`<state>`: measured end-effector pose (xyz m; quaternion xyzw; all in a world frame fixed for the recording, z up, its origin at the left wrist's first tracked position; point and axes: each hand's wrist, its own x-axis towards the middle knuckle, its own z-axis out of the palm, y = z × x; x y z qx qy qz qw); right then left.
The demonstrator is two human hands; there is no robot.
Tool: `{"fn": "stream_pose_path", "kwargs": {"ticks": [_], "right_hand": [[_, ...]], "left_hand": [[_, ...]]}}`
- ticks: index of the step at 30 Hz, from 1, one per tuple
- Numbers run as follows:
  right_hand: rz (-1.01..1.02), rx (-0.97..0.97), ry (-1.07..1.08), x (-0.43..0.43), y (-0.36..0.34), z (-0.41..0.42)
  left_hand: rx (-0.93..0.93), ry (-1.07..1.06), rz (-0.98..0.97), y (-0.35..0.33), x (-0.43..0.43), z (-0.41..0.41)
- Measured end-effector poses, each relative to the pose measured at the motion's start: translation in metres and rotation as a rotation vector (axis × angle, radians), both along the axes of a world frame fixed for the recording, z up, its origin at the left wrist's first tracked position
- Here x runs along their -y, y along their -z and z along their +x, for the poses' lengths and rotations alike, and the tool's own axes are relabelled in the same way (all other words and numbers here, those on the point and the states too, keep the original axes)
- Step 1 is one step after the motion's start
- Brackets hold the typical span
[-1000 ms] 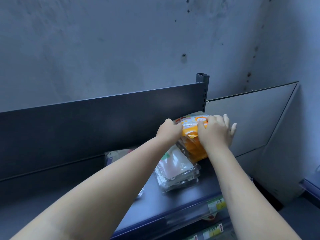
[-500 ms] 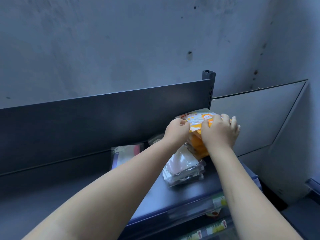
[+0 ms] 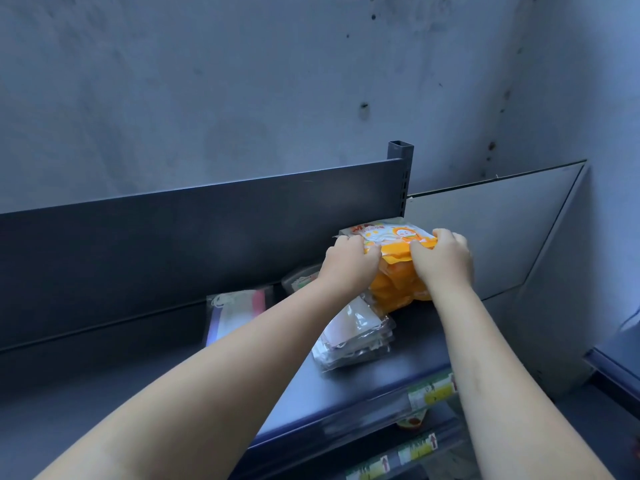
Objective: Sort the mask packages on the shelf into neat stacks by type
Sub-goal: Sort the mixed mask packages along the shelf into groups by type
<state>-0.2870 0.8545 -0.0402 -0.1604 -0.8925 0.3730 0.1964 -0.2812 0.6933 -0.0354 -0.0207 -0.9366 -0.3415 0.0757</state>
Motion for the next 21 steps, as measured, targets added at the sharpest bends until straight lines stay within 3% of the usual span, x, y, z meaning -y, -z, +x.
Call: {"fn": "stream_pose_path", "kwargs": {"ticks": [8,14,21], "right_hand": [[-0.065,-0.081,-0.022,0.0047,-0.0001,-0.0011],[-0.06,-0.136,-0.036,-0.0006,0.0006,-0.0061],[0.107,-0.188,-0.022,-0.0009,0.0087,-0.0074]], "left_hand": [[0.023,0.016,-0.124,-0.0048,-0.003,0.0055],[-0.062,0.02,-0.212,-0.0014,-0.0002,0.0075],[-0.052,0.021,-0.166,0.0036,-0.005,0.0084]]}}
